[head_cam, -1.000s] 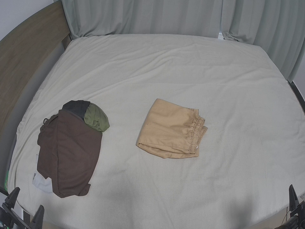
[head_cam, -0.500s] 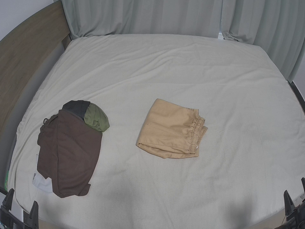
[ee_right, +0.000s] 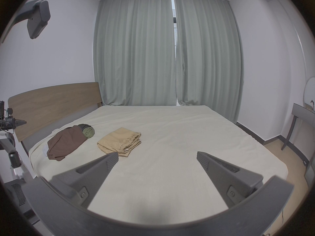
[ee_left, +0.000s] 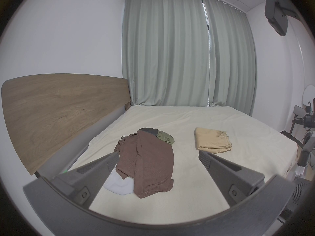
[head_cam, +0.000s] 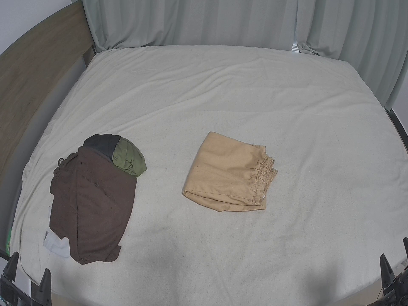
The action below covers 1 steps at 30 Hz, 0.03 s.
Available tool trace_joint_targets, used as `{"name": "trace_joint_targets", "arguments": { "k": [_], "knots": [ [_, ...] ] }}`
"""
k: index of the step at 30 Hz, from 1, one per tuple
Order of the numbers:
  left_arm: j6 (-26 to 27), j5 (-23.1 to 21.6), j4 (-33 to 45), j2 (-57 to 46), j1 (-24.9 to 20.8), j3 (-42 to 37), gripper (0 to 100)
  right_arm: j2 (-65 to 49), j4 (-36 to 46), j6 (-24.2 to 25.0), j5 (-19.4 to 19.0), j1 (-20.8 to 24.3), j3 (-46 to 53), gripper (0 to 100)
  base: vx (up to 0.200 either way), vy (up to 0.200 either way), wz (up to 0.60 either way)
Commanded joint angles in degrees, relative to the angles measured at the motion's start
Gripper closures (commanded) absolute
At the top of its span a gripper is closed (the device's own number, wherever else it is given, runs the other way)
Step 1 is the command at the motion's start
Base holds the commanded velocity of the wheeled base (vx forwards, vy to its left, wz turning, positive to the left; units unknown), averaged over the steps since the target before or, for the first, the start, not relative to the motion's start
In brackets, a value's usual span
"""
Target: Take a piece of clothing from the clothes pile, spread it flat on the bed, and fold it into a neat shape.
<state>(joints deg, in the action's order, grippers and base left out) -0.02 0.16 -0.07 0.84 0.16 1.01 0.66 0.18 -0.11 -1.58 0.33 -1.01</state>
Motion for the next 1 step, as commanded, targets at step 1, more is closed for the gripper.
{"name": "trace_joint_targets", "arguments": {
  "k": [1],
  "knots": [
    [-0.1,0.0,0.0,-0.3,0.0,-1.0,0,-0.7,0.0,0.0,0.0,0.0,0.9,0,0.000,0.000,0.00]
  ]
}}
